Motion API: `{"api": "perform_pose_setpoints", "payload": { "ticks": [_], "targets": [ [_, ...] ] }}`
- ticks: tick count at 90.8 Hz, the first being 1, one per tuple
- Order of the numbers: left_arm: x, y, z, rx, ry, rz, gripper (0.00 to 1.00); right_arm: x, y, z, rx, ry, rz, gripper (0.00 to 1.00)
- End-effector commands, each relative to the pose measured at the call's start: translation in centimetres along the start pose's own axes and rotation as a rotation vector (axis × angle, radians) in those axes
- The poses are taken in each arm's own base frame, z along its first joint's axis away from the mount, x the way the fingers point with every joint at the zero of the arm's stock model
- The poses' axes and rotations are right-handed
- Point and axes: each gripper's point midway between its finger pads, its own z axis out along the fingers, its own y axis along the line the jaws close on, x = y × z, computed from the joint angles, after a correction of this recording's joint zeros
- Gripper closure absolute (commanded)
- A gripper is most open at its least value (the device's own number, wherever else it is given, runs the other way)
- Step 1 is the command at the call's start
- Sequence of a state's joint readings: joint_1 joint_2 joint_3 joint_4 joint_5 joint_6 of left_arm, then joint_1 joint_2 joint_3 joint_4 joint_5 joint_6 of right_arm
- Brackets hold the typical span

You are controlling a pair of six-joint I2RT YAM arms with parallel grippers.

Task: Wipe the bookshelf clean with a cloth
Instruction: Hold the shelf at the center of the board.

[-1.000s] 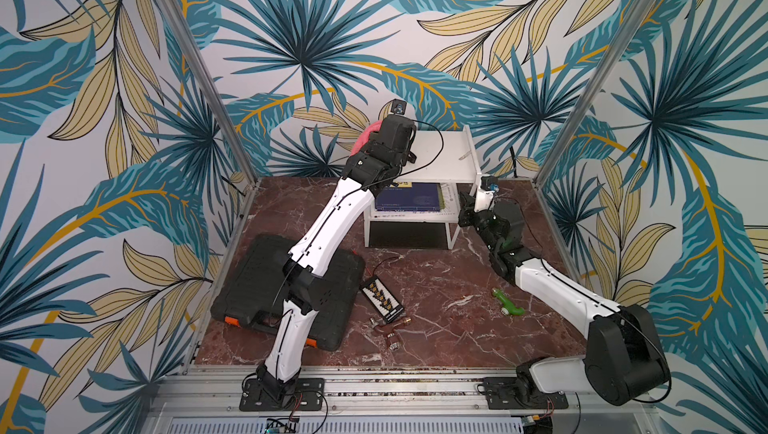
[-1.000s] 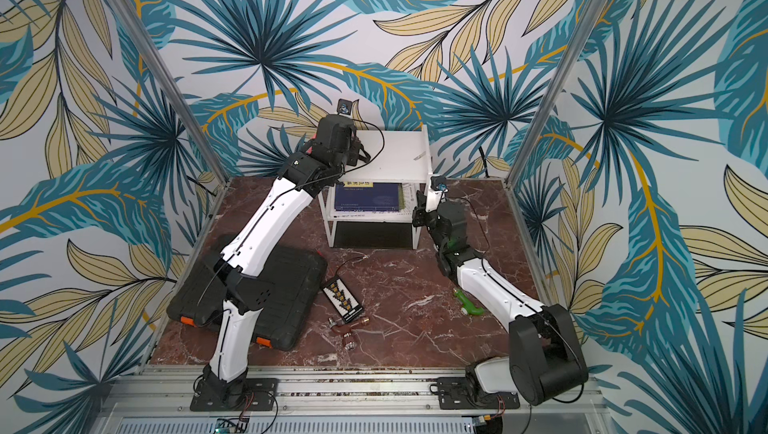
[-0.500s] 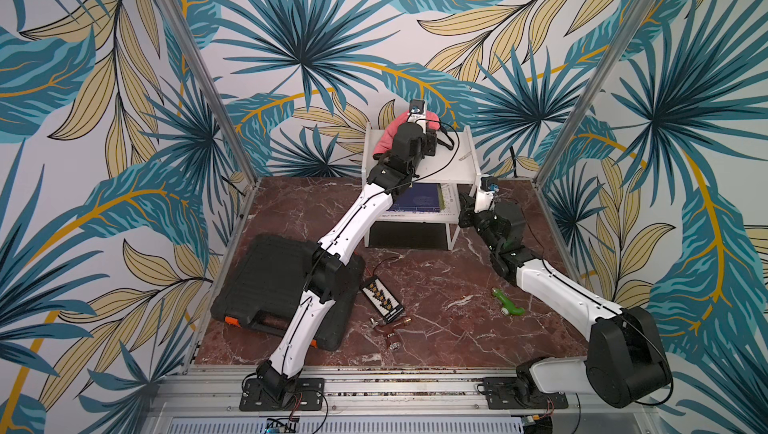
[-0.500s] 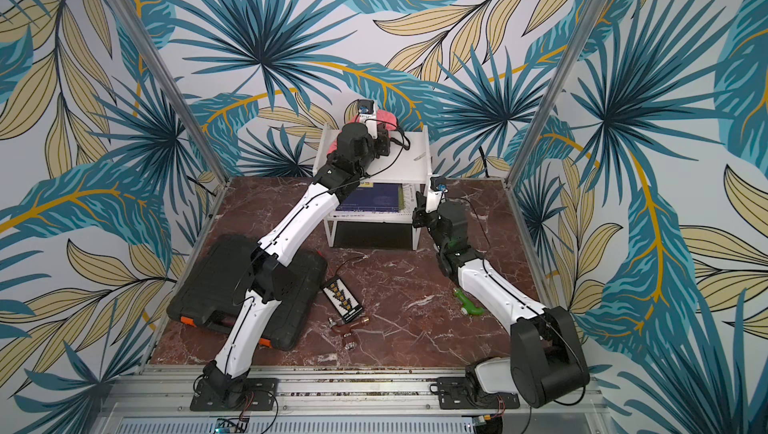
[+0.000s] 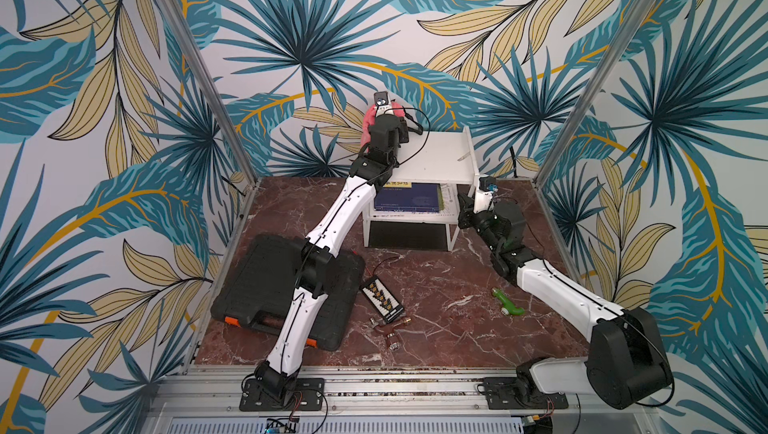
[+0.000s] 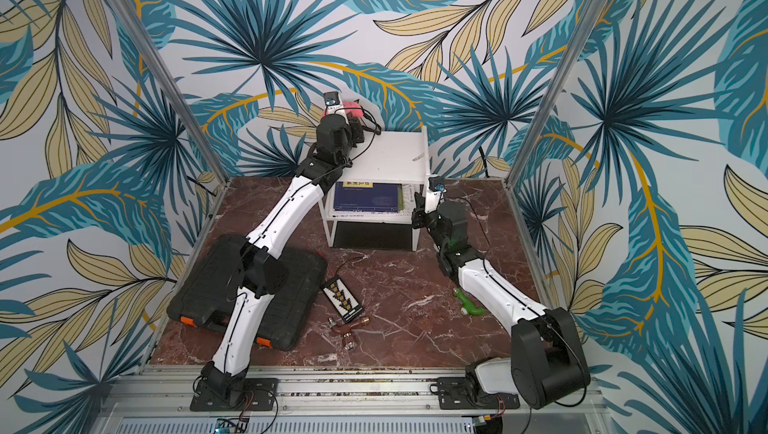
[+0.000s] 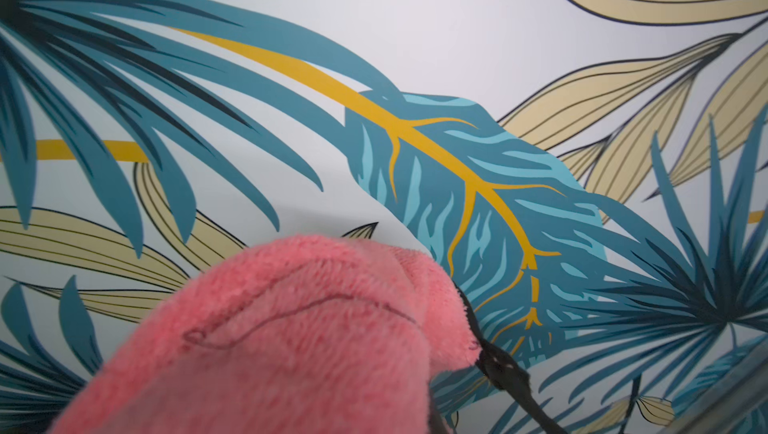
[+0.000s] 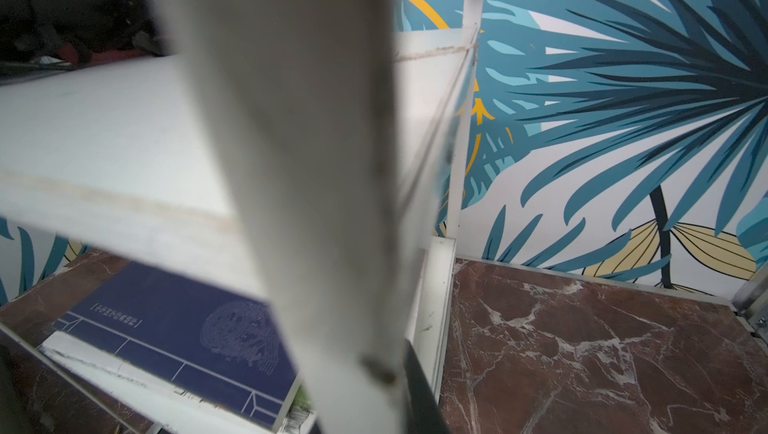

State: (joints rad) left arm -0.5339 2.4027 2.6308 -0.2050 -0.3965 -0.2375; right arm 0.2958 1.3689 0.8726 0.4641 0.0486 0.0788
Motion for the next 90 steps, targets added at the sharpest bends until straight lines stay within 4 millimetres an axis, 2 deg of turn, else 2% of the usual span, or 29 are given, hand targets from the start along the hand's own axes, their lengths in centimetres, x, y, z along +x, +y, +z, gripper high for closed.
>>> {"api": "perform_pose_setpoints", "payload": {
  "ticks": [1, 7, 10, 13, 16, 24, 31, 34, 40, 43, 45, 49, 56, 61, 67, 71, 73, 81, 85, 90],
  "targets": [
    [9.9, -9.8, -2.6, 0.256, 0.233, 0.057, 1.00, 2.7, 0.3, -0.4, -0.009, 0.110, 0.140, 1.00],
    [10.1, -13.9, -4.5, 0.383, 0.232, 0.046, 1.00, 2.9, 0.3, -0.1, -0.009, 0.114, 0.139, 1.00],
    [10.3, -14.7, -5.0, 0.394, 0.234, 0.063, 1.00, 2.9, 0.3, 0.0, -0.010, 0.112, 0.140, 1.00],
    [10.5, -14.3, -5.1, 0.365, 0.241, 0.101, 1.00, 2.8, 0.4, 0.0, -0.014, 0.111, 0.143, 1.00],
    [10.6, -13.2, -4.8, 0.309, 0.243, 0.135, 1.00, 2.7, 0.5, 0.1, -0.018, 0.106, 0.146, 1.00],
    [10.2, -7.7, -3.1, 0.133, 0.265, 0.167, 1.00, 2.6, 0.7, 0.1, -0.032, 0.100, 0.155, 1.00],
    [9.7, -3.4, -2.2, 0.075, 0.307, 0.132, 1.00, 2.6, 0.7, 0.0, -0.034, 0.099, 0.156, 1.00],
    [7.8, -1.9, -2.6, 0.050, 0.301, 0.118, 1.00, 2.5, 0.7, 0.0, -0.034, 0.097, 0.155, 1.00],
    [6.6, 0.8, -3.3, -0.016, 0.306, 0.128, 1.00, 2.5, 0.6, -0.2, -0.029, 0.093, 0.156, 1.00],
    [6.3, 1.1, -3.9, -0.018, 0.306, 0.128, 1.00, 2.4, 0.5, -0.3, -0.025, 0.089, 0.157, 1.00],
    [5.2, 0.8, -4.6, 0.006, 0.292, 0.118, 1.00, 2.5, 0.4, -0.4, -0.021, 0.087, 0.159, 1.00],
    [4.6, -1.0, -6.2, 0.114, 0.298, 0.086, 1.00, 2.6, 0.3, -0.4, -0.011, 0.087, 0.157, 1.00],
    [2.1, -6.5, -10.2, 0.402, 0.285, 0.003, 1.00, 2.9, -0.2, -0.5, 0.017, 0.091, 0.154, 1.00],
    [0.7, -9.5, -13.2, 0.544, 0.294, 0.002, 1.00, 2.8, -0.4, -0.5, 0.027, 0.090, 0.154, 1.00],
    [1.0, -11.2, -16.2, 0.626, 0.343, 0.015, 1.00, 2.7, -0.4, -0.5, 0.026, 0.085, 0.155, 1.00],
    [2.0, -11.8, -17.6, 0.672, 0.376, -0.004, 1.00, 2.6, -0.3, -0.6, 0.025, 0.082, 0.154, 1.00],
    [1.5, -12.5, -18.4, 0.717, 0.362, -0.023, 1.00, 2.5, -0.4, -0.6, 0.026, 0.080, 0.154, 1.00],
    [3.5, -14.5, -21.2, 0.863, 0.429, -0.068, 1.00, 2.4, -0.4, -0.6, 0.029, 0.077, 0.148, 1.00],
    [4.9, -14.6, -21.6, 0.864, 0.465, -0.058, 1.00, 2.4, -0.5, -0.6, 0.031, 0.078, 0.145, 1.00],
    [6.5, -12.5, -20.4, 0.730, 0.482, -0.026, 1.00, 2.3, -0.4, -0.6, 0.030, 0.077, 0.146, 1.00]
  ]
}}
